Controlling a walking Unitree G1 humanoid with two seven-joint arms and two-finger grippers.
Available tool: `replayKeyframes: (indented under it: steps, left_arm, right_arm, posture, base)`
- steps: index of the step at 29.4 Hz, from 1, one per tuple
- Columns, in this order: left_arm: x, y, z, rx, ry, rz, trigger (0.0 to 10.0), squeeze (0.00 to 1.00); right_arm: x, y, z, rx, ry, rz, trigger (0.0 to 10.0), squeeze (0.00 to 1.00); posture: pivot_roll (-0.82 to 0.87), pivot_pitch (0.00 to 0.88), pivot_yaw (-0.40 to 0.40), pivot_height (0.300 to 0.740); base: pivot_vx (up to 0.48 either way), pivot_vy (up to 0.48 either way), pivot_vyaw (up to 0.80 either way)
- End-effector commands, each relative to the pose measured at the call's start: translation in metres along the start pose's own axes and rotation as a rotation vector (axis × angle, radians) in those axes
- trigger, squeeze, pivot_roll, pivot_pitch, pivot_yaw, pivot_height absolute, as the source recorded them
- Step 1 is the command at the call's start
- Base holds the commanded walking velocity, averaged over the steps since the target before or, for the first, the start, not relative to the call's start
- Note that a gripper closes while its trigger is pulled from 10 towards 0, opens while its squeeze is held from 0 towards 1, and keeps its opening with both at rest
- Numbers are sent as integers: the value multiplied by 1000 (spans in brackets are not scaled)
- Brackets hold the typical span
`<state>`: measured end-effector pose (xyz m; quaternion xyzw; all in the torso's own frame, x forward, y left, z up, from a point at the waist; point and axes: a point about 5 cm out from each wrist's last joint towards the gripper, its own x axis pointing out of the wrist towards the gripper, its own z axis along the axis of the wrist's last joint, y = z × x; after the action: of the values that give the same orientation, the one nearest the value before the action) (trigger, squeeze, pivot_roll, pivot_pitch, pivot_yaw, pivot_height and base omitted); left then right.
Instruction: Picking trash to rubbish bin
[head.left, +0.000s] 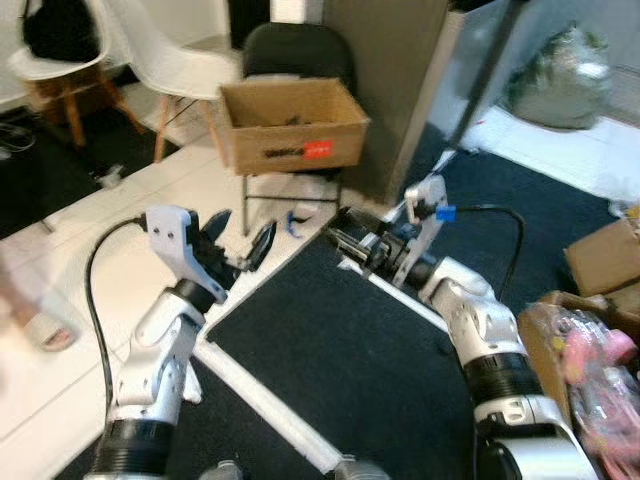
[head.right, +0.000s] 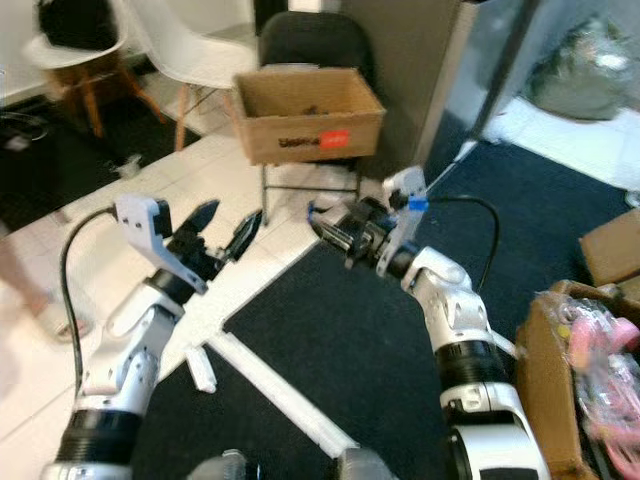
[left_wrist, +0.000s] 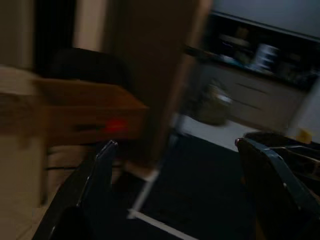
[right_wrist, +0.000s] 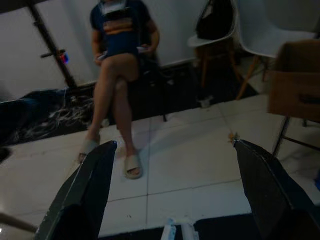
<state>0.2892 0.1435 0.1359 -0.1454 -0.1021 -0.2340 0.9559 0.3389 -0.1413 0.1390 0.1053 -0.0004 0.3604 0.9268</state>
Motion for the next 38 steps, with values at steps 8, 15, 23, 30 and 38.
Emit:
replayKeyframes:
  steps: [8,15,23,30,38]
  left_arm:
    - [2,5,0,-6,-22,37,10000,0]
    - [3,5,-1,-5,-22,27,10000,0]
    - [4,5,-2,-2,-20,22,10000,0]
    - [5,4,-2,-1,-21,17,10000,0]
    - [5,4,-2,-2,-22,15,10000,0]
  right_arm:
    - [8,-1,8,-52,-29,-24,10000,0]
    - [11,1,7,-75,-38,-19,10000,0]
    - [12,1,8,-102,-43,-13,10000,0]
    - [15,5,15,-159,-75,13,10000,0]
    - [16,8,15,-151,-83,39,10000,0]
  posture:
    - [-44,0,-50,740]
    - [-45,0,-46,740]
    - [-45,0,-46,740]
    - [-42,0,-50,740]
    - [-42,0,-50,740]
  base:
    - [0,0,759]
    - [0,0,754]
    - [0,0,750]
    - [0,0,743]
    - [0,0,738]
